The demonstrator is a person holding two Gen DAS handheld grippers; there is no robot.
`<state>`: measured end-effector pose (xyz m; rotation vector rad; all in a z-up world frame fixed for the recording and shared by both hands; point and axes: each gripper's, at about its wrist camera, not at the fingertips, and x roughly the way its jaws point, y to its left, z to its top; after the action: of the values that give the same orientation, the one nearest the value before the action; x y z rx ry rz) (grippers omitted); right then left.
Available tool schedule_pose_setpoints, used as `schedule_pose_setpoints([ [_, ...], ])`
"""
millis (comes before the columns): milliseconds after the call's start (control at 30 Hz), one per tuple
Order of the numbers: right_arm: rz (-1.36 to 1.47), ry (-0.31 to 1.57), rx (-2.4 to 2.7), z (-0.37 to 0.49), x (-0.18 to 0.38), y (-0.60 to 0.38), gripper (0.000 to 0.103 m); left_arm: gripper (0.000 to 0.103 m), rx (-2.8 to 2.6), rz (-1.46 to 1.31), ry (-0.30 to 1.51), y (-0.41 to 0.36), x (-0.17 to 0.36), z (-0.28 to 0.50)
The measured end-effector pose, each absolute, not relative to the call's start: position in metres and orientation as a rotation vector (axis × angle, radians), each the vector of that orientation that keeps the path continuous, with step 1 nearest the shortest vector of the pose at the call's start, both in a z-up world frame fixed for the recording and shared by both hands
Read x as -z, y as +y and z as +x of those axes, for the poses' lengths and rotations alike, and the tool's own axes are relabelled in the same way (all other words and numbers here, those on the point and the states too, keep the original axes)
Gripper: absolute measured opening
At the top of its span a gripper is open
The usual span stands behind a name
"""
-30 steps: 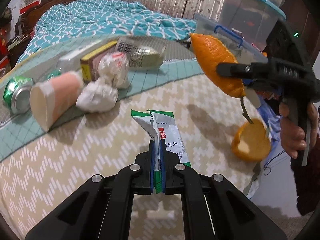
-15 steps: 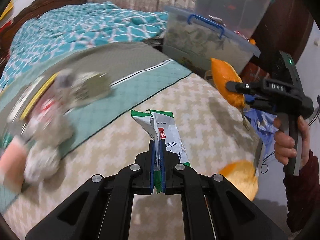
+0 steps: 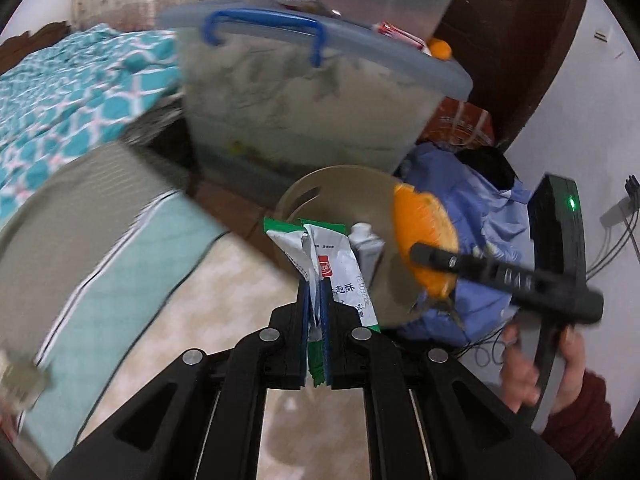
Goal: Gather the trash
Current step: 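Carry packet and peel to the wastebasket and release both into it, then return to the bed and grasp a crumpled white tissue with left tool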
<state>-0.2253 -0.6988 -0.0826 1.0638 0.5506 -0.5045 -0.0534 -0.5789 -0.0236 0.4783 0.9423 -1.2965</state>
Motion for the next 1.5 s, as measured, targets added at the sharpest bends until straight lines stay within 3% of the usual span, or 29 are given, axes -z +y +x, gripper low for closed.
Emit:
schedule_pose_setpoints([
  [33, 1.068, 0.538, 0.520, -0.230, 0.083, -0.700, 0.074, 0.041, 1.287, 0.489, 0.946, -0.591, 0.026, -0.056],
  [67, 1.069, 0.514, 0.530, -0.235, 0.081, -0.702, 0.074, 0.063, 1.269, 0.490, 0.940, -0.597, 0.027, -0.057],
  [367, 0.999, 0.412, 0.489, -0.249, 0.045, -0.678, 0.074, 0.061, 1.265, 0.409, 0.915, -0.553, 0.014, -0.052],
  [600, 0.917, 0.485, 0.314, -0.206, 0.017, -0.621, 0.069, 0.061, 1.246, 0.324, 0.940, -0.430, 0.014, -0.041],
  [1000, 0.715, 0.669, 0.001, -0.107, -0.018, -0.478, 0.070, 0.062, 0.810, 0.175, 0.913, -0.212, 0.024, 0.032],
  [1267, 0.673, 0.783, -0.118, -0.034, -0.026, -0.405, 0.071, 0.066, 0.682, 0.135, 0.902, -0.193, 0.039, 0.055],
  [1500, 0.573, 0.669, 0.052, -0.082, -0.029, -0.413, 0.081, 0.062, 0.634, 0.238, 0.844, -0.215, 0.051, 0.066],
])
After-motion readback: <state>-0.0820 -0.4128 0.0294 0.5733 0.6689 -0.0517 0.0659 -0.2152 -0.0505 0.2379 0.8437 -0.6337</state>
